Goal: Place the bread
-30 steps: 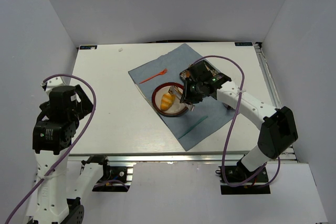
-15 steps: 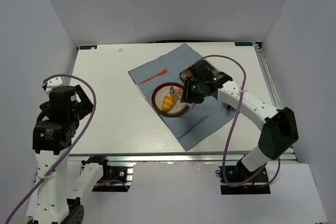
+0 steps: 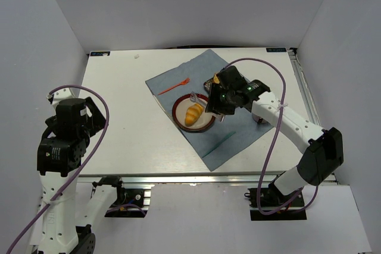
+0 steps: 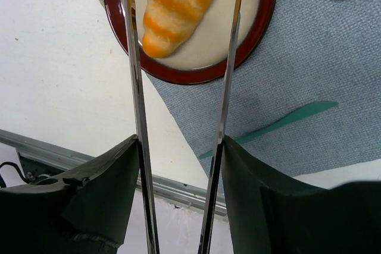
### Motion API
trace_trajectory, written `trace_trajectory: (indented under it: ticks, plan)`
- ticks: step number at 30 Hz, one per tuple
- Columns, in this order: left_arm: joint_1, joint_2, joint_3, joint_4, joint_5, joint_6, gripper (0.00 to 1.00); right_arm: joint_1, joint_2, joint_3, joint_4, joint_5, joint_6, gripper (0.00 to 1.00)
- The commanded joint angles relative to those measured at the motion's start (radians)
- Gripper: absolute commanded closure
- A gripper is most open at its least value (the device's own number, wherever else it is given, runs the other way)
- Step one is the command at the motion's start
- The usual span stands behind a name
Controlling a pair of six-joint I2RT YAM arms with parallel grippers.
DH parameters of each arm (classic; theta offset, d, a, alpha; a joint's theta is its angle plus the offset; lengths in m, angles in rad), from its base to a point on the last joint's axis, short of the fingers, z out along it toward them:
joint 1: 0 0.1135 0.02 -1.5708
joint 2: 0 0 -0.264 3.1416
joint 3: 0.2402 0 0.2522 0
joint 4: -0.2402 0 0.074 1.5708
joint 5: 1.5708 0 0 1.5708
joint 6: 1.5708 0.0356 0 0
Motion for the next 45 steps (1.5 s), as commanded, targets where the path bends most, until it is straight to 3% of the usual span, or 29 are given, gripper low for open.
trace_trajectory:
  ticks: [1,9,16,19,25,33,39,45]
  plan:
    - [-0.004,-0.007,-0.003,0.006,0.005,0.002,0.02,-0.004,-0.041,0.049,-0.009,0.014,-0.005,0.39]
    - [-0.004,-0.006,-0.006,0.008,0.009,-0.002,0.02,0.036,-0.027,0.151,0.035,-0.041,-0.014,0.43]
    - [-0.004,0.022,0.055,-0.006,-0.024,-0.002,0.02,0.261,0.152,0.436,-0.02,0.069,-0.117,0.45]
    - [-0.004,0.04,0.103,-0.018,-0.046,-0.012,0.02,0.399,0.241,0.48,-0.046,0.159,-0.157,0.45]
    - [-0.004,0.05,0.169,-0.049,-0.078,-0.016,0.02,0.504,0.295,0.362,0.079,0.261,-0.197,0.45]
    - [-0.004,0.033,0.138,-0.05,-0.069,-0.018,0.02,0.588,0.384,0.221,0.195,0.359,-0.244,0.45]
    - [-0.004,0.013,0.114,-0.049,-0.06,-0.019,0.02,0.591,0.459,0.182,0.221,0.333,-0.28,0.43]
    - [-0.004,0.002,0.092,-0.047,-0.058,-0.019,0.02,0.593,0.531,0.191,0.206,0.293,-0.293,0.34]
